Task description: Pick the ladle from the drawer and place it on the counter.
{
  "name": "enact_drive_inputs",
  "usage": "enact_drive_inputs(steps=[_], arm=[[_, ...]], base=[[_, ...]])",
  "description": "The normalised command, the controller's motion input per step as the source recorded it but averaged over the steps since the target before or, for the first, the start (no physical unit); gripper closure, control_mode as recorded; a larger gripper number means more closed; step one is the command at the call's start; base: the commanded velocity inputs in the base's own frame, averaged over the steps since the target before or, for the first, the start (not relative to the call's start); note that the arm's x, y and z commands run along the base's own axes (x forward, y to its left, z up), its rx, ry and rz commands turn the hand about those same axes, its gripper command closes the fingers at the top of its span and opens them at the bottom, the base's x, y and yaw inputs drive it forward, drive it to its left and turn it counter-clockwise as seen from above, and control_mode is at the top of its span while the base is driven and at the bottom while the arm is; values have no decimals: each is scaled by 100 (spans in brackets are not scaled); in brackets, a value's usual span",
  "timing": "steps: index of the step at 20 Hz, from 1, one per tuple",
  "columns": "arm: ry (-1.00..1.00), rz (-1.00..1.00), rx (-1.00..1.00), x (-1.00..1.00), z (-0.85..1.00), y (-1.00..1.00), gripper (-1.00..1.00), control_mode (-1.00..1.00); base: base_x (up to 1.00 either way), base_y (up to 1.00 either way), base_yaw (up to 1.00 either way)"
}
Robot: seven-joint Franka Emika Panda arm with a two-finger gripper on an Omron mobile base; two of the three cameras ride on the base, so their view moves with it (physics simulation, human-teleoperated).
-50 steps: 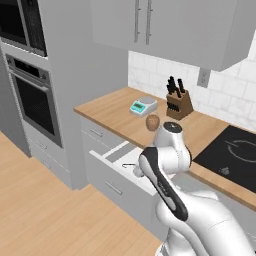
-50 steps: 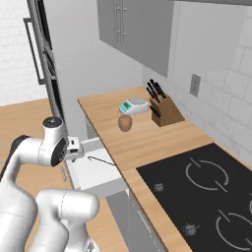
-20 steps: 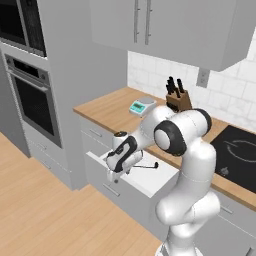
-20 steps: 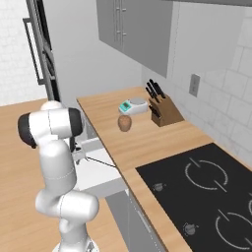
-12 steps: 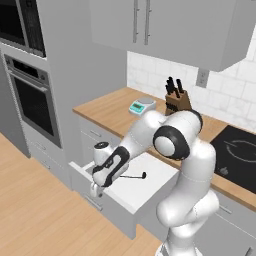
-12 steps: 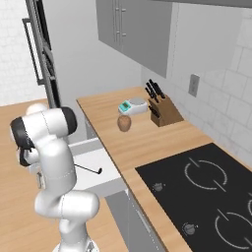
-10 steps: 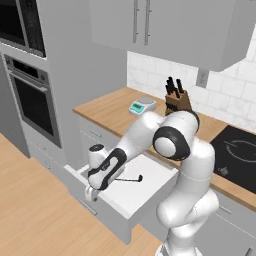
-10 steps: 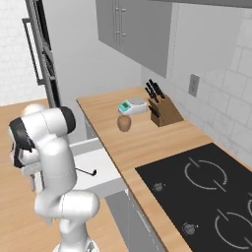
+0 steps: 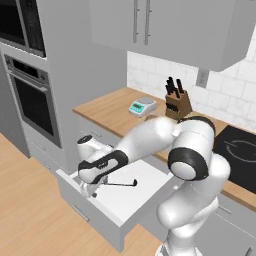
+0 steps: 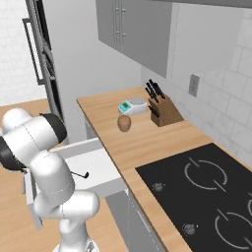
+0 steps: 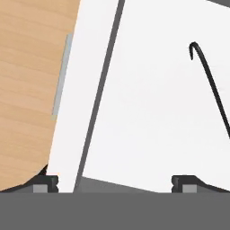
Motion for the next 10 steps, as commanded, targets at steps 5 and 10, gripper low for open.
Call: enact_drive_inputs(steps=[5,10], arm=[[-4,7,-7,29,2,-86,-100,-100],[-4,21,0,70,0,-73,-100,-100]], base=[[0,0,0],[0,0,0]])
